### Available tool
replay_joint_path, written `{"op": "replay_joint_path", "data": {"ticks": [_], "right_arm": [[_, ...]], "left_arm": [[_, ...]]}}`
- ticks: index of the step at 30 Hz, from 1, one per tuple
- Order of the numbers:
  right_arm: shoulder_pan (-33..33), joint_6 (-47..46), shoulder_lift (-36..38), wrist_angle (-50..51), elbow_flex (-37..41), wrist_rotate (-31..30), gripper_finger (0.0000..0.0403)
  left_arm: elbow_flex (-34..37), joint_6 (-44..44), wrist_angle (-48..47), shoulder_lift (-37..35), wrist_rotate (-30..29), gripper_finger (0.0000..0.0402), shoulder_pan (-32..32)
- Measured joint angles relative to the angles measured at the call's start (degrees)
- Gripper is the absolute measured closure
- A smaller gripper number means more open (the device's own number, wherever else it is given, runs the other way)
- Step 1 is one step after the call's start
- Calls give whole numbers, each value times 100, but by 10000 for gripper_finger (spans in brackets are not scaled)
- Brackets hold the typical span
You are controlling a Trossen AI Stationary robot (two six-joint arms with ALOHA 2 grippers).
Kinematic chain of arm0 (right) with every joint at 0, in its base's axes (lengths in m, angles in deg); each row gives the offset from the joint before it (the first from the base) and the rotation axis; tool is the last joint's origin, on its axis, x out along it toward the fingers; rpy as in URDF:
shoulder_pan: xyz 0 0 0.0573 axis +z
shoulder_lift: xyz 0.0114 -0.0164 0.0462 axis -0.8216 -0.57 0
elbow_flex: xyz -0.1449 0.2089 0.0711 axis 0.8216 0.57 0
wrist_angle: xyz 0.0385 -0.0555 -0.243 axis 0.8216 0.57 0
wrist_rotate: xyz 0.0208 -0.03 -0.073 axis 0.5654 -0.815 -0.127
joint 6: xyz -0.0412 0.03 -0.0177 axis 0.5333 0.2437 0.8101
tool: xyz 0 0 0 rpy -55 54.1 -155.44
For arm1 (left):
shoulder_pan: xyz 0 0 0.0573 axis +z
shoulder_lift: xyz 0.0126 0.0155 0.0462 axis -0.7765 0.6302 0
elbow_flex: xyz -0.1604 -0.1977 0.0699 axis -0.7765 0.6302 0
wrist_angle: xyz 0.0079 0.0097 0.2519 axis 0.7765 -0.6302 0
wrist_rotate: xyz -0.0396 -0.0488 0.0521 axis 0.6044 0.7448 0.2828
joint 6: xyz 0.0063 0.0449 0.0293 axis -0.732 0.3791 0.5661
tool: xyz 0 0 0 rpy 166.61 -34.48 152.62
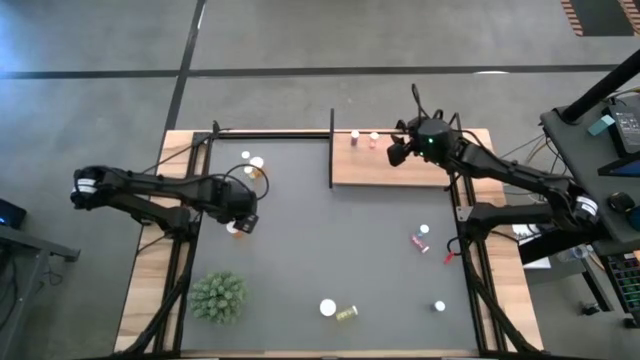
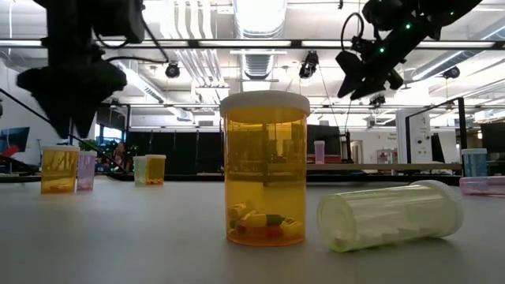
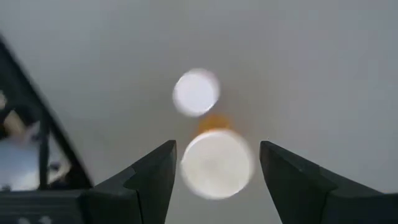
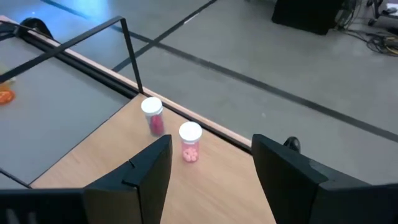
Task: Pick and place medicine bottles onto shelf by color
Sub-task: Put the middle orange pill bottle on the shelf
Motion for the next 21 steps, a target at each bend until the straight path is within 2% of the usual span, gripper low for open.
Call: {"op": "replay_joint_path", "data": {"ticks": [13,21], "right_arm": [[0,-1,-234,-3,0,0,190],[0,-3,-314,3,0,1,190]], "left_arm": [[194,-198,101,89,-9,188,-179],[382,-284,635,447,-6,188,-183]]}}
